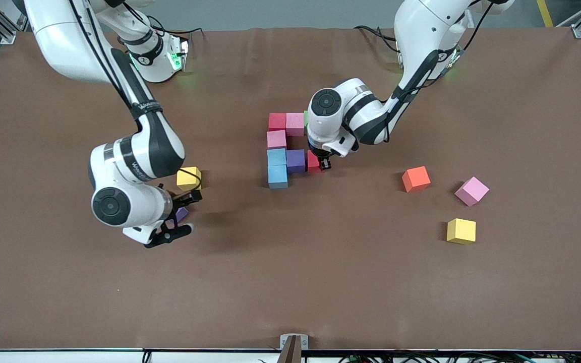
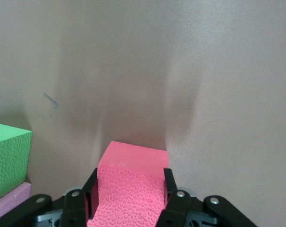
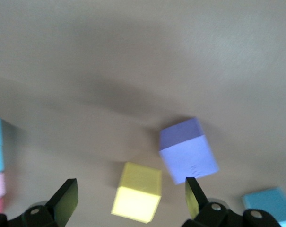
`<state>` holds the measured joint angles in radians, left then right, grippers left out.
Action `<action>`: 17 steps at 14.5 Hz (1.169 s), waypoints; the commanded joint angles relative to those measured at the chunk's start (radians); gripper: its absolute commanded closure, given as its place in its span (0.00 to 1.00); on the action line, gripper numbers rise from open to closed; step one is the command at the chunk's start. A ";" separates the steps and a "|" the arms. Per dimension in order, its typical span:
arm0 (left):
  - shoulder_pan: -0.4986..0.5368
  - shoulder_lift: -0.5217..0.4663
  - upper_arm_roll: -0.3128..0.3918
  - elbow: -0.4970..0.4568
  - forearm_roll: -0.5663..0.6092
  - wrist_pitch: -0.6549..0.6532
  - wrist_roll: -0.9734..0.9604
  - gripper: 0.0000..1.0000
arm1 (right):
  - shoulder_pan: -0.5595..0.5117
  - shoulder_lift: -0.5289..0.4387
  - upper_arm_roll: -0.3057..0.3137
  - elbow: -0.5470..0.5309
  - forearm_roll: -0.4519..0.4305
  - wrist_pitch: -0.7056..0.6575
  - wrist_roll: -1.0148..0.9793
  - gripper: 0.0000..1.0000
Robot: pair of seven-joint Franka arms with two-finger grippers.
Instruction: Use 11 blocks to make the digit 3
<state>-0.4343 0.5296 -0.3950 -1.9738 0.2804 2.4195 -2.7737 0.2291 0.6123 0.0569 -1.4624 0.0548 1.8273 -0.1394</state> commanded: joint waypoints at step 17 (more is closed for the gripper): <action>-0.027 0.040 -0.001 0.045 0.057 0.003 -0.195 0.00 | -0.086 -0.092 0.015 -0.438 -0.030 0.478 -0.462 0.00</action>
<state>-0.4462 0.5554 -0.3948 -1.9492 0.2804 2.4203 -2.7798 0.1512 0.5541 0.0620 -1.8596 0.0379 2.2635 -0.5641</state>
